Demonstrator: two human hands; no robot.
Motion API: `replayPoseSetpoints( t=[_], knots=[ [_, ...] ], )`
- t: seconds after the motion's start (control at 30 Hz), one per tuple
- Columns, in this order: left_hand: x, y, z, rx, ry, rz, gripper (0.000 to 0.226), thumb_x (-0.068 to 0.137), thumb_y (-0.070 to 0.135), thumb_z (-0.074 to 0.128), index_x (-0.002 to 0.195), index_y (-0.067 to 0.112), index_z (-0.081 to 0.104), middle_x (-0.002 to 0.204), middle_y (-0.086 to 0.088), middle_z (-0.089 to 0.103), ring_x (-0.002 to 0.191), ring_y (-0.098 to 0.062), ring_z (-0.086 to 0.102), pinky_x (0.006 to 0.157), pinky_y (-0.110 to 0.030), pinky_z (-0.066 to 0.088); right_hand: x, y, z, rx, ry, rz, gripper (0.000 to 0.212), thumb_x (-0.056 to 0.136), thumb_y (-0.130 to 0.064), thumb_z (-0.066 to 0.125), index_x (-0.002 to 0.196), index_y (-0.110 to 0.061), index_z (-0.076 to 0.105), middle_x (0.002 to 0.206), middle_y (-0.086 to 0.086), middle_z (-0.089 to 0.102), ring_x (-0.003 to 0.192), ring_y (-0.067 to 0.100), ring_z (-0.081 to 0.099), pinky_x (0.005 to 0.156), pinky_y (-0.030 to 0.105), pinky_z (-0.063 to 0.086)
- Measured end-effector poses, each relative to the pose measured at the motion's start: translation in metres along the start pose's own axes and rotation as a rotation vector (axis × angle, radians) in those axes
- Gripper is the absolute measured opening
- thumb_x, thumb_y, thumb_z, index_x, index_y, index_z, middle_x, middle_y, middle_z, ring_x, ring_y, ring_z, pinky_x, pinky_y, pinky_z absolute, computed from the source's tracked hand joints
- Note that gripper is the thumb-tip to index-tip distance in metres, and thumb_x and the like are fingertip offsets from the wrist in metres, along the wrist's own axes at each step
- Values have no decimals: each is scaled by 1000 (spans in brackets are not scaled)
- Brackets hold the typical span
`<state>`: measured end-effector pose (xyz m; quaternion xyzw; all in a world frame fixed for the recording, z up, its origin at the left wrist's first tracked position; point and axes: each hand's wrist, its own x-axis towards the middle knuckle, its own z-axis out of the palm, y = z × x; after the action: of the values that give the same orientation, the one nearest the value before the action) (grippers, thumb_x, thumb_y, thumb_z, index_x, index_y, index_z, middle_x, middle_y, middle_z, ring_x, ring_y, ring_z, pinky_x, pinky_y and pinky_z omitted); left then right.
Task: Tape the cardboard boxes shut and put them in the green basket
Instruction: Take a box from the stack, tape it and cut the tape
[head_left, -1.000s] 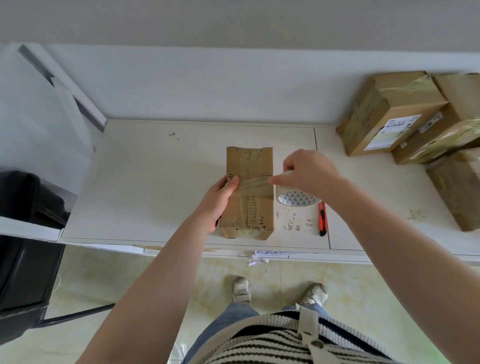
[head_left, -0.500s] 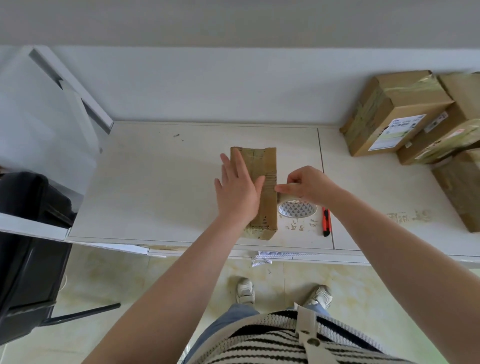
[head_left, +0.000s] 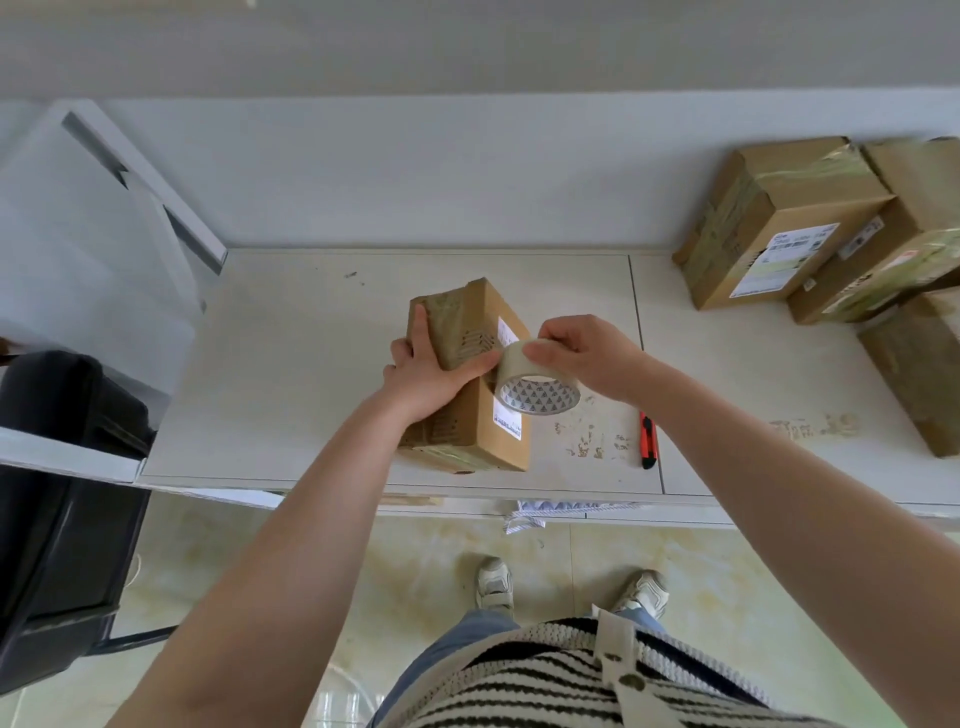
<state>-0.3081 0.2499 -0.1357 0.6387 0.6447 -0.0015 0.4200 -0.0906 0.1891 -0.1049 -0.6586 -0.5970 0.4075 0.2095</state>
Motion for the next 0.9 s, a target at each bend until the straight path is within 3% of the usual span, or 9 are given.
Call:
replayPoseSetpoints(
  t=[0.13, 0.23, 0.3, 0.43, 0.5, 0.6, 0.7, 0.8, 0.9],
  knots=[
    [-4, 6, 9, -99, 12, 52, 125, 51, 86, 52, 149, 46, -15, 140, -1, 25, 123, -31, 43, 104, -48, 41, 0, -8, -3, -114, 24, -46, 42, 92, -43, 59, 63, -16, 47, 57, -8, 42, 52, 10, 41, 53, 28, 33],
    [1, -11, 3, -251, 278, 4, 95, 74, 56, 54, 155, 28, 15, 135, -6, 44, 114, -28, 54, 95, -37, 43, 2, -7, -33, -551, 177, 7, 40, 90, -55, 55, 66, -23, 47, 63, -8, 43, 66, 19, 46, 57, 30, 31],
    [8, -29, -6, -260, 367, -69, 78, 88, 43, 55, 155, 20, 23, 136, -13, 51, 115, -31, 57, 98, -43, 47, -2, 3, -65, -659, 254, 88, 39, 89, -55, 56, 67, -24, 49, 65, -7, 46, 72, 24, 51, 56, 29, 30],
    [2, 10, 15, -356, 166, 163, 87, 92, 55, 55, 157, 25, 5, 159, -14, 14, 143, -24, 30, 109, -30, 27, 2, 11, -72, -380, 232, 141, 38, 92, -41, 60, 70, -11, 59, 62, -1, 49, 58, 17, 48, 51, 25, 32],
    [-5, 47, 35, -363, 76, 242, 95, 85, 70, 51, 154, 39, -6, 162, -6, -16, 150, -28, 11, 116, -40, 21, 6, 9, -61, -291, 244, 127, 40, 93, -38, 60, 63, -11, 54, 58, 0, 45, 56, 16, 44, 53, 29, 31],
    [-5, 67, 48, -319, 39, 115, 114, 69, 80, 59, 148, 49, -18, 153, -5, -40, 150, -36, 3, 118, -54, 22, 2, 14, -57, -243, 241, 133, 40, 94, -38, 59, 62, -14, 53, 58, 0, 44, 54, 15, 42, 52, 29, 29],
    [-4, 60, 57, -283, 54, 126, 126, 64, 72, 73, 148, 49, -17, 152, -8, -41, 150, -36, 7, 116, -53, 29, -3, 20, -53, -190, 233, 120, 36, 94, -39, 58, 68, -14, 58, 59, 0, 47, 55, 14, 43, 51, 27, 30],
    [-1, 43, 60, -140, 149, 236, 124, 63, 68, 77, 150, 49, -9, 158, -7, -29, 142, -32, 34, 101, -40, 45, -7, 24, -54, -163, 197, 102, 37, 92, -41, 60, 68, -13, 60, 60, -1, 48, 56, 14, 45, 52, 27, 31],
    [9, 28, 43, -73, 86, 311, 121, 61, 67, 78, 148, 55, -6, 160, 2, -22, 141, -27, 36, 99, -38, 43, -13, 32, -59, -272, 122, 110, 38, 87, -49, 64, 65, -18, 58, 64, -3, 53, 60, 13, 50, 52, 25, 35]
  ],
)
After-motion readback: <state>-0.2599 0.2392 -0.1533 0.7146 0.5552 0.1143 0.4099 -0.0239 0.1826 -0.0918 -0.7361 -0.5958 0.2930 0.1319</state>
